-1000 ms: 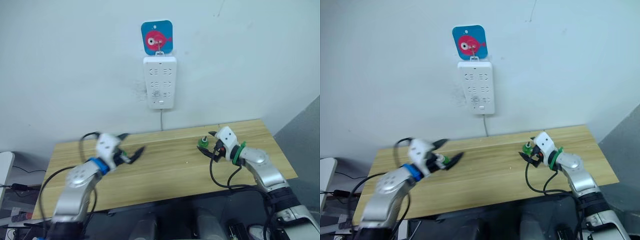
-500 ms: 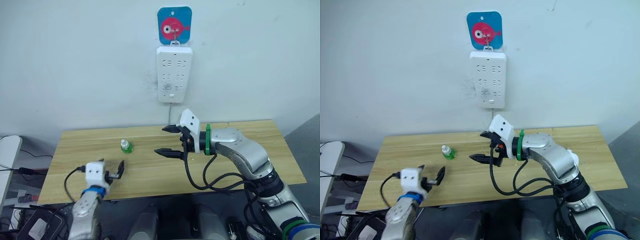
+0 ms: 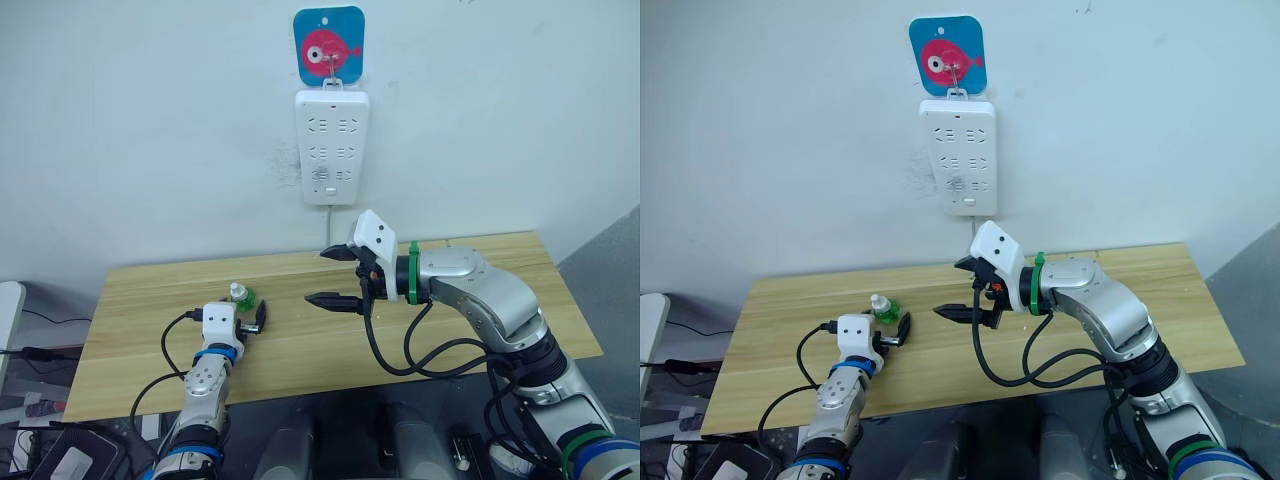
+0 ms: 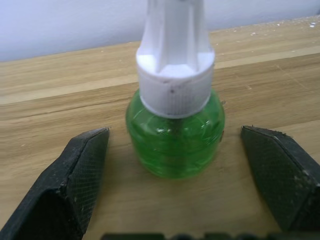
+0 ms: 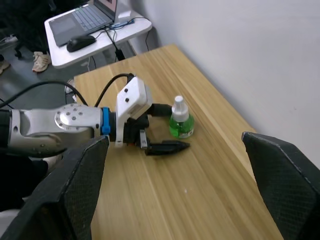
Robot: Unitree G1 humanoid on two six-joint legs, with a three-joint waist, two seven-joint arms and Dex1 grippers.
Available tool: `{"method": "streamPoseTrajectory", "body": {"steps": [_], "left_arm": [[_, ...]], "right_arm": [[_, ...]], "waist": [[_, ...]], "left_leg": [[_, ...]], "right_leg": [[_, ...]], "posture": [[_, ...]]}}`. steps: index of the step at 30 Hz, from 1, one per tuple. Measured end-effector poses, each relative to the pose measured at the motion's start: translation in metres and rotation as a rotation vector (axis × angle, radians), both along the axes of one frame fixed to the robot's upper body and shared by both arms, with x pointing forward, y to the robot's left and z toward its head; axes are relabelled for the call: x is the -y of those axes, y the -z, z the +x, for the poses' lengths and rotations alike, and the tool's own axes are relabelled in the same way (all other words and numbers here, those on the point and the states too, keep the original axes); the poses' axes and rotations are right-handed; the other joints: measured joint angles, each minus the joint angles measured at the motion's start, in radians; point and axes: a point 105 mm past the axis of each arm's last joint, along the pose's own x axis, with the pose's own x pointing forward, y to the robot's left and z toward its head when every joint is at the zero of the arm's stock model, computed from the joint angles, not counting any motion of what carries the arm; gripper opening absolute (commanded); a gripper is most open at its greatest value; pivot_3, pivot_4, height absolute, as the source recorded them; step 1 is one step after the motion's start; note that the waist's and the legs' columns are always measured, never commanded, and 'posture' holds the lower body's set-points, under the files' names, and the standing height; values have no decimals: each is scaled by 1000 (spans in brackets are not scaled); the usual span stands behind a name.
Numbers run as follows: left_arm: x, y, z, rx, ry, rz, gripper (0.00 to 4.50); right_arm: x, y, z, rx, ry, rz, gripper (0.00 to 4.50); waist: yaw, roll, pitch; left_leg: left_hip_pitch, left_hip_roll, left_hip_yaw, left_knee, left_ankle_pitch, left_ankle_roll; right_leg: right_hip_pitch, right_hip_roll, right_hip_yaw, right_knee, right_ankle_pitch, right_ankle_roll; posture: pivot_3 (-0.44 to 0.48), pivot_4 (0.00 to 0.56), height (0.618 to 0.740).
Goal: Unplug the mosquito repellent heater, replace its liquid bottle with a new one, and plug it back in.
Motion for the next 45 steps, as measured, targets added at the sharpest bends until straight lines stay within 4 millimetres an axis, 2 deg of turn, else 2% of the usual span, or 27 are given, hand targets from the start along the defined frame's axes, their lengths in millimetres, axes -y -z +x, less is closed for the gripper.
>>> {"method": "streamPoseTrajectory", "body": {"steps": [5,6,13,17,18,19,22,24,28,33,36,41,43,45], "left_arm": [[0,-2,6,2,4,26,2333],[0,-3,7,2,4,26,2221],[-1,-5,10,2,20,48,2221],[13,-18,6,24,169,101,2221],[21,-23,4,15,259,110,2221],[37,-34,0,2,423,129,2221],[81,-74,-14,-7,831,160,2221],[99,-94,-20,-18,990,155,2221],[122,-115,-24,-51,1177,161,2221],[131,-125,-22,-62,1269,183,2221],[134,-128,-18,-49,1277,181,2221],[135,-130,-18,-36,1304,194,2221],[135,-129,-18,-39,1311,197,2221],[135,-128,-18,-42,1315,193,2221]], "right_arm": [[0,0,1,1,6,0,4500],[0,0,1,1,6,0,4500],[-1,-1,1,7,7,11,4500],[7,8,2,-9,30,11,4500],[9,10,1,-16,37,20,4500],[13,14,1,-26,48,31,4500],[23,32,-2,-65,57,27,4500],[24,34,-1,-63,53,37,4500],[22,33,0,-22,46,61,4500],[19,31,2,-28,78,129,4500],[18,27,4,-28,92,161,3898],[21,28,5,-34,112,172,2122],[23,29,4,-34,116,169,1278],[25,30,4,-28,116,162,1107]], "waist": [[1,0,0],[1,0,0],[0,0,0],[1,0,0],[1,-1,0],[1,-1,0],[2,0,1],[0,0,0],[-3,1,0],[-5,0,0],[-7,0,0],[-13,0,0],[-15,0,0],[-15,0,0]], "left_leg": [[0,0,0,0,0,0],[0,0,0,-1,0,0],[0,0,-1,-4,1,-2],[0,-1,-1,-9,2,-4],[0,0,-1,-9,3,-4],[-1,0,-2,-10,3,-5],[-2,0,-1,-10,3,-5],[-1,-1,0,-10,3,-5],[0,1,-1,-11,4,-7],[-1,1,1,-10,5,-8],[-1,1,2,-10,5,-8],[-1,1,2,-10,5,-8],[0,1,2,-10,5,-8],[-1,1,2,-10,5,-8]], "right_leg": [[0,0,0,0,0,0],[0,0,-1,0,0,0],[-1,0,-1,-1,0,0],[-3,-1,-1,-1,0,0],[-4,-1,-2,-1,0,0],[-4,-1,-2,-1,0,0],[-4,-1,-2,-1,0,0],[-4,-1,-1,-1,0,0],[-4,2,-2,0,0,0],[-6,2,-1,-1,0,0],[-6,2,-1,-1,0,0],[-6,2,-1,0,0,0],[-6,2,-1,0,0,0],[-6,2,-1,0,0,0]], "posture": [[20,286,740],[18,285,740],[8,267,740],[15,255,740],[21,250,740],[26,245,740],[31,231,740],[28,222,740],[4,208,740],[-29,201,740],[-40,199,740],[-45,197,740],[-37,192,740],[-30,190,740]]}}
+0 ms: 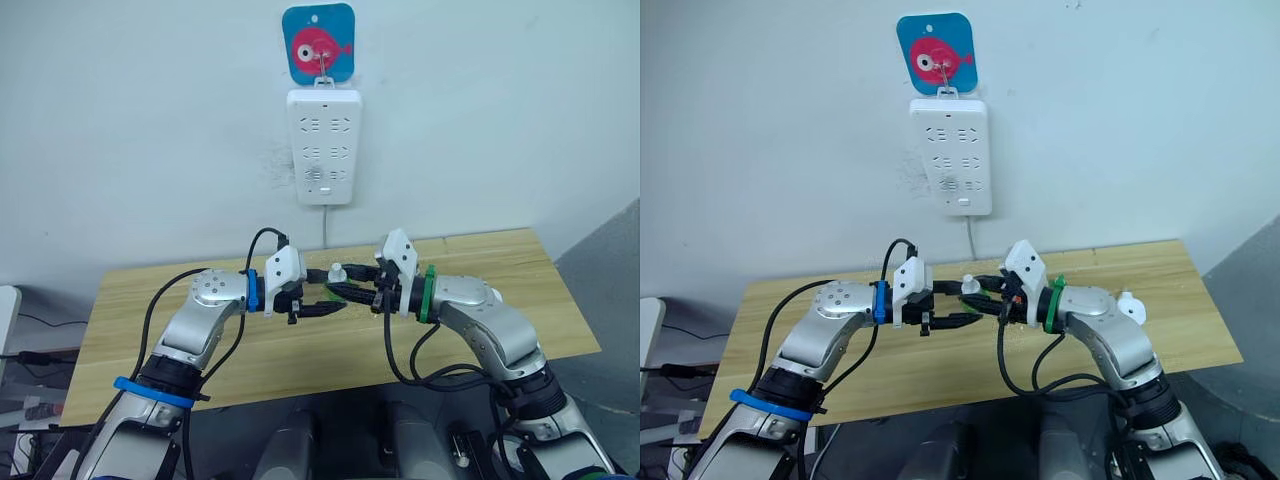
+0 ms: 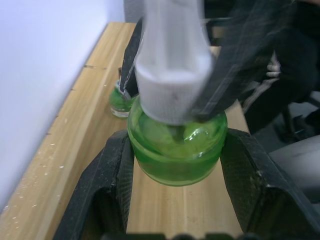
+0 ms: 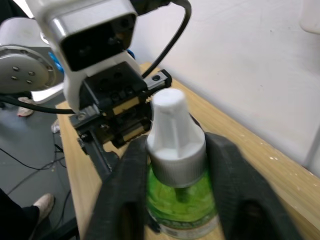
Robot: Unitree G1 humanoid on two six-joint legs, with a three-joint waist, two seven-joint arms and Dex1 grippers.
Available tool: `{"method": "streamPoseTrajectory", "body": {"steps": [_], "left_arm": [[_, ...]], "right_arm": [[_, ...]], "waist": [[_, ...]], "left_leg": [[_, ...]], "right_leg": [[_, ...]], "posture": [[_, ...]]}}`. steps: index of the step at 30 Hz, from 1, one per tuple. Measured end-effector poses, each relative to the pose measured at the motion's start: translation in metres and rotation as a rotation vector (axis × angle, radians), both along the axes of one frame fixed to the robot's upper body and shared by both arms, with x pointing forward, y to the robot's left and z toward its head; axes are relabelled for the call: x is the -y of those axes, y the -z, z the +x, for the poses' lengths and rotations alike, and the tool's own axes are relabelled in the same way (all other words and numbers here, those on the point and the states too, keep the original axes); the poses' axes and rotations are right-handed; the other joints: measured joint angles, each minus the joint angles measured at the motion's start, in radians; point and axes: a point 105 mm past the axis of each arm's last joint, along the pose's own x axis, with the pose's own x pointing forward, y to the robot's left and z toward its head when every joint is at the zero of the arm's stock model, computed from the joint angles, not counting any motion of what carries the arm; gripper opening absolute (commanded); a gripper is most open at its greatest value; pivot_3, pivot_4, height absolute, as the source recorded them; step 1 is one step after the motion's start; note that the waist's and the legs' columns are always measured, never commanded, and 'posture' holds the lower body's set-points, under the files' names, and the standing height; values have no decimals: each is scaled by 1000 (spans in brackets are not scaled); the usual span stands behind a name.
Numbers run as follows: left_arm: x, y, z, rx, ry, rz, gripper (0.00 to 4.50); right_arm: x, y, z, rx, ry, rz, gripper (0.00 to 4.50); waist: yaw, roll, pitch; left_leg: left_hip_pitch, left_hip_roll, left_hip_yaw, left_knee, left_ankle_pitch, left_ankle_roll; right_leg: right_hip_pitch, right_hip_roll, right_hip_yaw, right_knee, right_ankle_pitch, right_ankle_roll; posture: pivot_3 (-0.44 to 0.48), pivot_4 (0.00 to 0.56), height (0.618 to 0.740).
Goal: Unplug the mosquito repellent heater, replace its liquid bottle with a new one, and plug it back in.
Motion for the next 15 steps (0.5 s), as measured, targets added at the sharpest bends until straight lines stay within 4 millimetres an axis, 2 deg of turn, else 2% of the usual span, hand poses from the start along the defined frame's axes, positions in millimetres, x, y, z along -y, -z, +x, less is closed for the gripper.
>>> {"method": "streamPoseTrajectory", "body": {"steps": [4,7,11,15], "left_arm": [[0,0,0,0,0,-2,2221],[0,3,-6,-8,21,4,2221],[2,4,-23,12,125,26,2221],[0,4,-32,26,199,38,2221]], "right_arm": [[1,1,0,15,-12,-4,1107],[0,2,-3,27,-104,-26,1107],[2,-1,-12,97,-399,-116,1107],[-1,-1,-13,117,-609,-145,1107]], "waist": [[-1,0,0],[-3,0,-1],[-5,-1,-2],[-3,-1,-4]], "left_leg": [[0,0,0,0,0,0],[0,0,1,0,0,0],[0,1,2,1,0,0],[1,1,2,0,1,-1]], "right_leg": [[0,0,0,0,0,0],[-1,0,1,0,0,0],[0,4,1,0,0,0],[-1,4,1,1,0,0]], "posture": [[-9,182,740],[-1,172,740],[40,154,740],[50,152,740]]}}
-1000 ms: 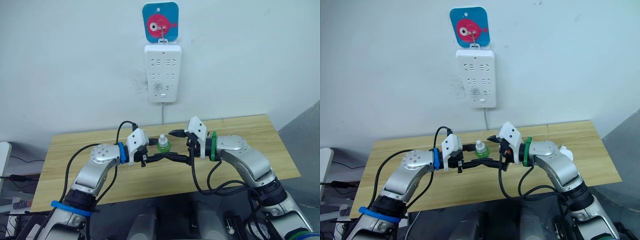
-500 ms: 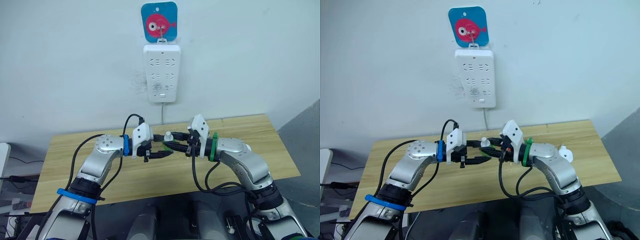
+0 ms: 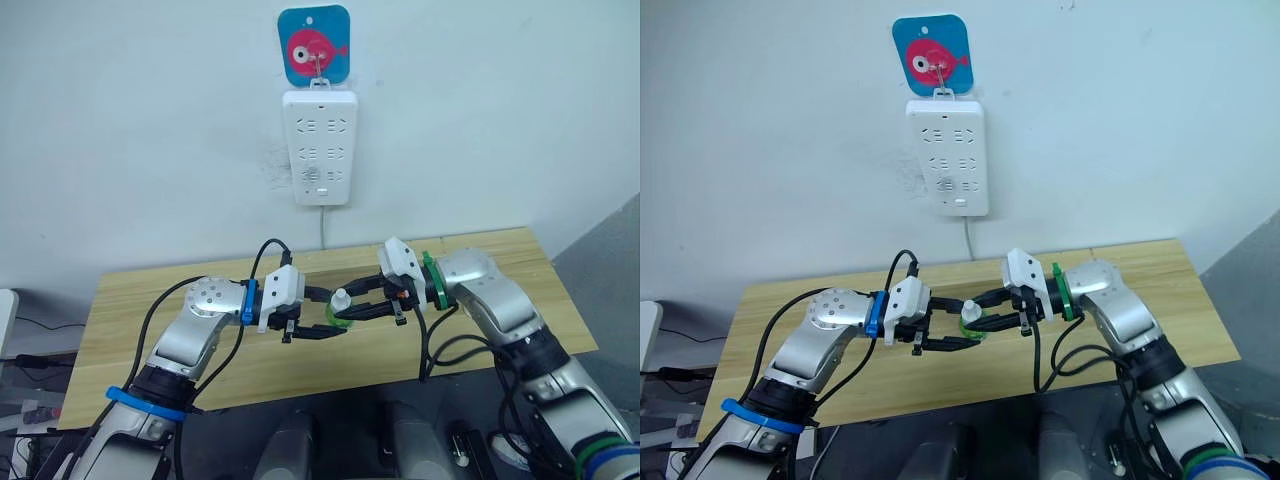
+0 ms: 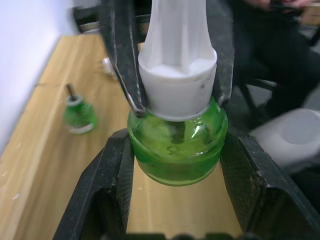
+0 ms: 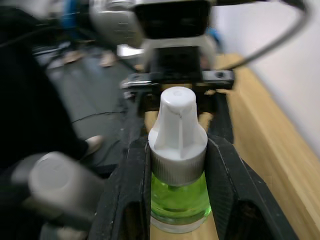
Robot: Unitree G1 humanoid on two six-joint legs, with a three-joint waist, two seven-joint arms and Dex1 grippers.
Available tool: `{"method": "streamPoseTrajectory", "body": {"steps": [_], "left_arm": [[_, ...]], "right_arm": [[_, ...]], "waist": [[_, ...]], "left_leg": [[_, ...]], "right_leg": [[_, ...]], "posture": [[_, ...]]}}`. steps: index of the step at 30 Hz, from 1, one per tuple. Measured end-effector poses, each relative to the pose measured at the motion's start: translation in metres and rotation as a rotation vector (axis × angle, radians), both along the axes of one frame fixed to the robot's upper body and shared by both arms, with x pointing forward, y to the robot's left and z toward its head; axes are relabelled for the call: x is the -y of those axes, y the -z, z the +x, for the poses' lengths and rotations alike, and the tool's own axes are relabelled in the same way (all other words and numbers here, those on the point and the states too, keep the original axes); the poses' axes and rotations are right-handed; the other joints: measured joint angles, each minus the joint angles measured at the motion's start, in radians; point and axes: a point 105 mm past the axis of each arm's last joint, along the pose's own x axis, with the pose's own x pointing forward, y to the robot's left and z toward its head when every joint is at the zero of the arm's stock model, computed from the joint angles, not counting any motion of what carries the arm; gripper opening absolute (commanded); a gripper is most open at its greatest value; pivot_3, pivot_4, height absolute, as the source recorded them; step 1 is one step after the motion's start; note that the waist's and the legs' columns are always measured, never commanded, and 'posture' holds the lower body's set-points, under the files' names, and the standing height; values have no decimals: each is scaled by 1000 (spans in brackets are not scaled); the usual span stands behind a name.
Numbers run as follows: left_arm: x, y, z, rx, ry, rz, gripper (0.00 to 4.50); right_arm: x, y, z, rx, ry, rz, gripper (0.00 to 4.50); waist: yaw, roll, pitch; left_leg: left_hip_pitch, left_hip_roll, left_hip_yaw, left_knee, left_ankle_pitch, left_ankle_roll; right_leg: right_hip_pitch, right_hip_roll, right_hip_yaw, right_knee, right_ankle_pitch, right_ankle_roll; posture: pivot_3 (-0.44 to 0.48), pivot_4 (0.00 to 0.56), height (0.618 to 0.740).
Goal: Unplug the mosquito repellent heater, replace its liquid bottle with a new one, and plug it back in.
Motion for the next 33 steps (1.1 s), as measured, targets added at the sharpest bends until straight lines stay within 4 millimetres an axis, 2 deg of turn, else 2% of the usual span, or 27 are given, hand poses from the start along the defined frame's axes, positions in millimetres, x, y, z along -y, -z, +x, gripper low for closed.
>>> {"method": "streamPoseTrajectory", "body": {"steps": [1,6,9,11,13,18,25,28,33], "left_arm": [[-1,0,0,5,4,1,2221],[-7,9,8,5,-54,13,2221],[-12,9,25,52,-187,-20,2221],[-20,8,35,85,-290,-38,2221],[-27,6,42,103,-374,-64,2221],[-21,6,46,107,-442,-112,2221],[-16,3,50,111,-470,-134,2221],[-12,2,50,102,-468,-142,2221],[-6,0,48,103,-447,-146,2221]], "right_arm": [[-1,0,1,-1,-22,0,1107],[-7,-4,2,3,-54,28,2819],[7,-5,17,12,127,40,3982],[20,-3,26,21,290,51,4469],[27,-2,28,10,417,79,4469],[4,-11,18,-5,542,163,4469],[-15,-7,25,-41,673,178,4469],[-16,-5,27,-47,698,172,3866],[-13,-1,32,-52,726,165,1996]], "waist": [[0,0,0],[7,0,-1],[22,0,-2],[29,-1,-5],[30,0,-6],[21,-1,-12],[20,-1,-25],[20,-1,-26],[16,-1,-27]], "left_leg": [[0,0,0,0,0,0],[-2,0,0,0,0,0],[-3,-1,0,1,0,-1],[-7,-1,-1,2,1,-1],[-8,-1,0,2,1,-1],[-7,-1,1,3,1,-2],[-7,-2,0,3,2,-3],[-7,-1,0,3,2,-3],[-7,-1,0,3,2,-3]], "right_leg": [[0,0,0,0,0,0],[-3,-1,0,1,0,0],[-5,-2,0,3,0,0],[-8,-2,0,3,0,0],[-10,-3,1,4,0,-1],[-12,-3,1,12,0,-1],[-12,-3,1,13,0,-1],[-12,-1,0,14,0,-1],[-12,-1,1,14,0,-1]], "posture": [[56,148,740],[59,152,740],[43,154,740],[35,157,740],[24,155,740],[10,154,740],[-8,157,740],[-9,158,740],[-6,165,740]]}}
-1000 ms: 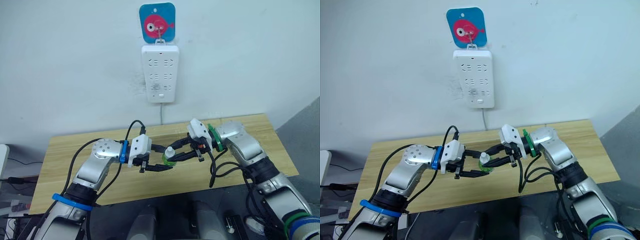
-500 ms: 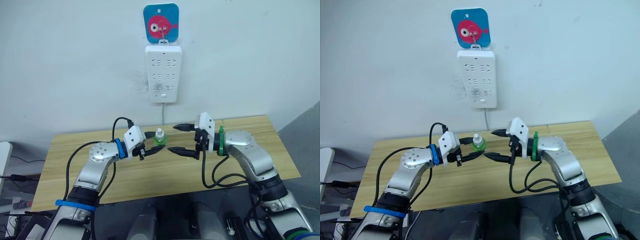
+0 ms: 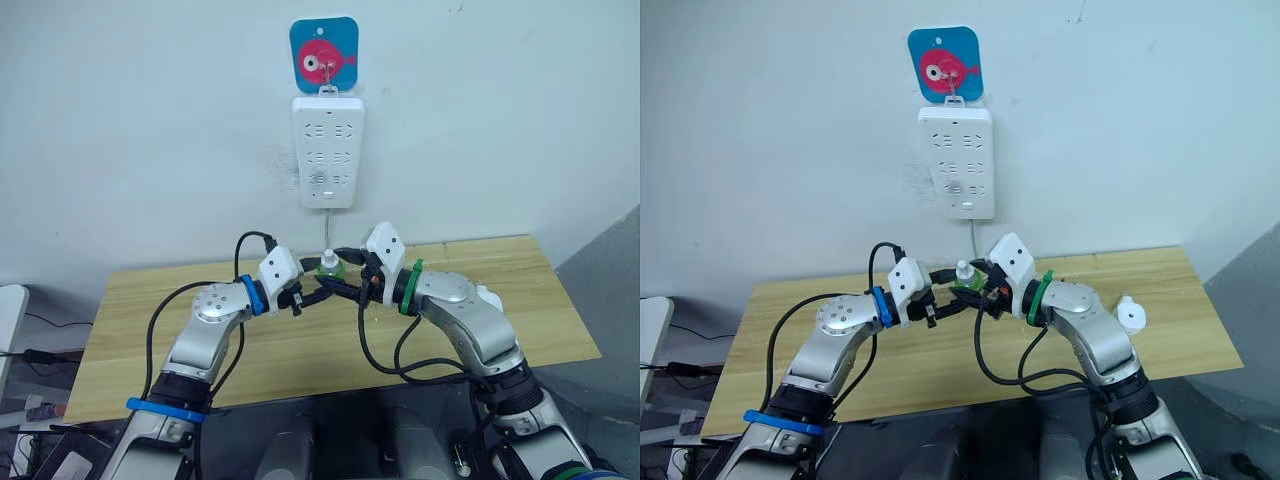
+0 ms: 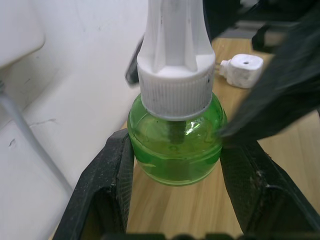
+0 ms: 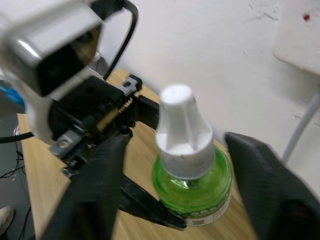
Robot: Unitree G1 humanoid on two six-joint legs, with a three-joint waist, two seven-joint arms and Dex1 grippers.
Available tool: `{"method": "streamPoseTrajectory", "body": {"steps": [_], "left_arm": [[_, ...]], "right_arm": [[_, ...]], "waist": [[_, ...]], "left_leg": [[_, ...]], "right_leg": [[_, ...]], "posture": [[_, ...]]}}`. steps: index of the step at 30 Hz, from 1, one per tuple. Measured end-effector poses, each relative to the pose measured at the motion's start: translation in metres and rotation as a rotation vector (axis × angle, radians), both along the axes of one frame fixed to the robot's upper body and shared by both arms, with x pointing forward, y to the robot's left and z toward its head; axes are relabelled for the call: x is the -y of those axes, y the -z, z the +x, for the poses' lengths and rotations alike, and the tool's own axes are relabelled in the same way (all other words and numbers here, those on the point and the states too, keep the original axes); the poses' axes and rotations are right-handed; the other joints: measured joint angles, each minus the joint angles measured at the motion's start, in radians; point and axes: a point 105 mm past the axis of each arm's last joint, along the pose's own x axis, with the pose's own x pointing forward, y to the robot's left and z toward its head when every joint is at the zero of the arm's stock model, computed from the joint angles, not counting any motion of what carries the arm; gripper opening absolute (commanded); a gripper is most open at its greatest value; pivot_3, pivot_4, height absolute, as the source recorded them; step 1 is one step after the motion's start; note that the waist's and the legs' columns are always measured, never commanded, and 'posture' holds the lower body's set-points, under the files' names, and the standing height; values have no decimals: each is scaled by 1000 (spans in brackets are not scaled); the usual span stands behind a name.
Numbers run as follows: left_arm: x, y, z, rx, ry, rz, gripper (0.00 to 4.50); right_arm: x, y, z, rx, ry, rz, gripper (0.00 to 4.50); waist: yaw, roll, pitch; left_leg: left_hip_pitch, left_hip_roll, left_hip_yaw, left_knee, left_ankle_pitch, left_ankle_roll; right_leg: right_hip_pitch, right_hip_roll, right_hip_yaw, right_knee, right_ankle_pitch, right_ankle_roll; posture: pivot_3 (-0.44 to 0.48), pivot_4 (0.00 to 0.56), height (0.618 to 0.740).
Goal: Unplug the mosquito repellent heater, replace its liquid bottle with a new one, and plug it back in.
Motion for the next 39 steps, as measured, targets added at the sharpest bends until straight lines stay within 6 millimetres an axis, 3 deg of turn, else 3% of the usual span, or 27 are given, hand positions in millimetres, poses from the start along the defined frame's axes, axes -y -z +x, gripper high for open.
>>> {"method": "streamPoseTrajectory", "body": {"steps": [3,12,19,25,28,32,39], "left_arm": [[0,0,-1,-3,6,1,2221],[1,4,-18,-53,53,-14,2221],[1,4,-61,-117,397,89,2221],[5,1,-58,-114,411,73,2221],[3,1,-51,-126,356,54,2221],[-11,0,-36,-122,210,6,2221],[-6,-4,-27,-105,143,-48,2221]], "right_arm": [[2,-1,1,15,1,-9,1090],[3,1,-11,62,-139,-56,1090],[10,3,-41,-18,-693,-146,1090],[1,-4,-35,-11,-751,-116,3243],[14,-12,-27,25,-664,-116,4302],[30,-9,-25,37,-466,-100,4302],[-9,-30,-17,145,-268,11,4302]], "waist": [[-1,0,0],[-1,0,0],[-1,0,0],[4,0,0],[9,0,0],[8,0,0],[0,0,-2]], "left_leg": [[0,0,0,0,0,0],[0,0,0,0,0,0],[6,1,0,-1,0,0],[6,1,0,-1,0,0],[5,0,-1,-1,0,0],[5,1,-1,-1,0,0],[6,1,1,-2,1,-1]], "right_leg": [[0,0,0,0,0,0],[0,1,0,0,0,0],[6,3,0,-2,0,0],[5,1,0,-1,0,0],[5,0,0,-1,0,0],[4,-2,0,1,0,0],[3,-2,0,2,0,0]], "posture": [[-3,169,740],[17,172,740],[43,161,740],[43,166,740],[37,168,740],[32,166,740],[11,153,740]]}}
